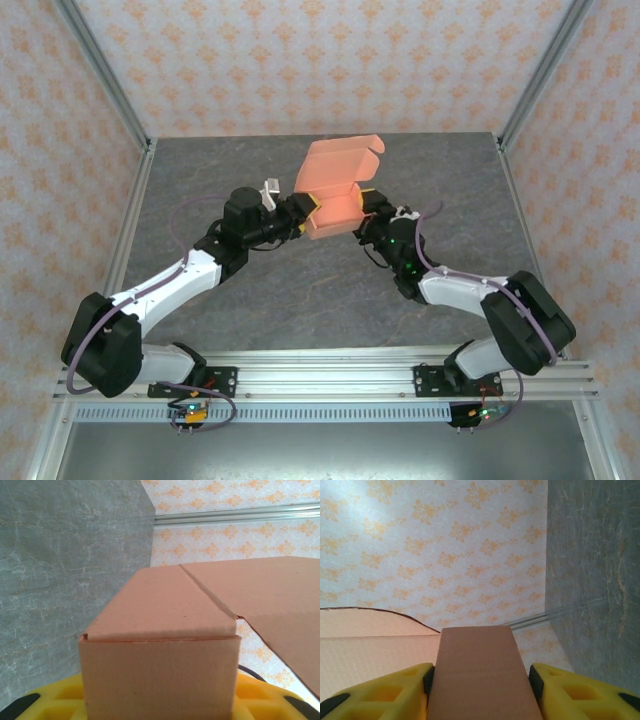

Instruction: Fold the paper box

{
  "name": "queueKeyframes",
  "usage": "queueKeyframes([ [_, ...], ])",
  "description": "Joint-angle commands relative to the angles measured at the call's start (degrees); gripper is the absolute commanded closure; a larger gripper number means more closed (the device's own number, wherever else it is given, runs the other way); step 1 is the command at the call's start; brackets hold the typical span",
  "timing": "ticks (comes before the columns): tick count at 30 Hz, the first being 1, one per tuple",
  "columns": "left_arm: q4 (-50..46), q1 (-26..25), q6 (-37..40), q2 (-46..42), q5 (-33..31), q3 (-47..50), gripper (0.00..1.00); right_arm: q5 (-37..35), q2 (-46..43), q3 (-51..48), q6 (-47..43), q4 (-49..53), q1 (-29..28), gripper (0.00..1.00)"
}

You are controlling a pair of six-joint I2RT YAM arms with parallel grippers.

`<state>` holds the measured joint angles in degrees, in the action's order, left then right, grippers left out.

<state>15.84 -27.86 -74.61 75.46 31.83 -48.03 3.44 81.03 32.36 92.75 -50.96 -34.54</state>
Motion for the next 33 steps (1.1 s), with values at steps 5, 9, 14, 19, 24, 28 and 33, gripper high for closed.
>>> queueKeyframes([
  [5,0.19,0.37,0.78,-2.26,-1.59,-0.58,0.71,-3.03,-8.06,-3.94,-1.38,6.05,0.34,0.3],
  [9,0.16,0.54,0.51,-2.31,-1.6,-0.69,0.71,-3.0,-9.61,-5.32,-1.01,6.05,0.39,0.32],
  [14,0.42,0.61,0.18,-2.4,-1.69,-0.97,0.71,-2.87,-10.0,-6.25,-1.24,4.92,0.4,0.49],
  [19,-0.1,0.57,0.17,-2.67,-1.64,-1.03,0.71,-2.33,-9.71,-6.01,-1.73,4.7,0.41,0.54],
  [24,-0.7,0.58,0.25,-3.01,-1.93,-0.85,0.71,-2.39,-10.82,-5.83,-2.76,5.97,0.41,0.4],
  [28,-0.51,0.59,-0.17,-2.91,-1.83,-0.75,0.71,-1.85,-11.47,-4.48,-4.78,7.74,0.44,0.37],
  [33,-0.41,0.55,-0.3,-2.93,-1.65,-1.35,0.71,-0.18,-8.37,-2.55,-5.14,5.2,0.44,0.37],
])
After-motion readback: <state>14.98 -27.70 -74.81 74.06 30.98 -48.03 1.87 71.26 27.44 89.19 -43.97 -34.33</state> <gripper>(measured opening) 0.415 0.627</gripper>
